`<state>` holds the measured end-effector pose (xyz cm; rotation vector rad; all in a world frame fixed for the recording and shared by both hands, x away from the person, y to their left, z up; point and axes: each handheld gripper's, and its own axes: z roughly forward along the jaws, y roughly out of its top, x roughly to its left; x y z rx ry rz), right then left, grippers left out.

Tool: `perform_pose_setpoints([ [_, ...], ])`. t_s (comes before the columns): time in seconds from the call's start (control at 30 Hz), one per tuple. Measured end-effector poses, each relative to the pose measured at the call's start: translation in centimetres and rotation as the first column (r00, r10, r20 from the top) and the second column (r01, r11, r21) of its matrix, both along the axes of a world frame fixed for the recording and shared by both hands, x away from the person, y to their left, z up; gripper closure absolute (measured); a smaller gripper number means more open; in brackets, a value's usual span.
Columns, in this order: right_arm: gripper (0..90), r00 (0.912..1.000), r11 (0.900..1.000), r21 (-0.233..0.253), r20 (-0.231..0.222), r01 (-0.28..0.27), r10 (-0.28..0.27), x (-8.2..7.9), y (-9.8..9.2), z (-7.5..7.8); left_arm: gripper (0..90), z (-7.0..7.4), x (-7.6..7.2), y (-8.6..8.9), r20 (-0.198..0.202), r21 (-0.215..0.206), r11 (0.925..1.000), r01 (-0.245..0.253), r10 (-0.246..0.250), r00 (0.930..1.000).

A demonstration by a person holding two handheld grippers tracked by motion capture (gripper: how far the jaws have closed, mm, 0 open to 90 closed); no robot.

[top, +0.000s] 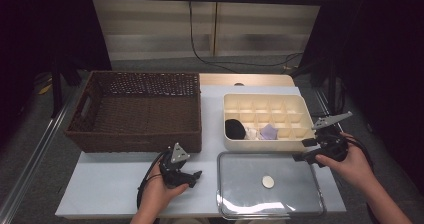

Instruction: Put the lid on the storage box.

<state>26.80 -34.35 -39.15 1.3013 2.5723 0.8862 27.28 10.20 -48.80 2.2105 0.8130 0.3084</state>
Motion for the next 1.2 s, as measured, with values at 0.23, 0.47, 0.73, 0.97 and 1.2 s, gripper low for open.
perform_pose_setpoints([
  [0.23,23.4,0.9994,0.999,-0.036,-0.029,0.016,-0.017,-1.0,-0.5,-0.7,14.6,0.0,0.0,-0.1,-0.002,0.006,1.0,0.004,-0.004,1.0],
  [0.47,20.6,0.9983,0.998,-0.057,-0.046,0.033,-0.035,-1.8,-1.1,-2.2,15.5,1.0,0.3,-1.0,-0.071,0.085,0.9961,-0.023,0.029,0.9971],
  [0.73,20.3,0.9933,0.994,-0.06,-0.072,0.087,-0.091,-2.4,-1.8,-3.3,21.1,2.2,0.1,-2.0,-0.228,0.068,0.9975,-0.017,0.032,0.9732],
  [0.97,24.2,0.9897,0.993,-0.044,-0.087,0.111,-0.114,-2.9,-2.1,-3.6,28.1,3.3,0.0,-2.6,-0.314,0.026,0.9994,-0.022,0.03,0.949],
  [1.2,26.5,0.9839,0.99,-0.02,-0.107,0.142,-0.143,-3.0,-2.6,-3.9,32.9,3.8,-0.1,-3.4,-0.396,0.011,0.9991,-0.04,0.041,0.9174],
])
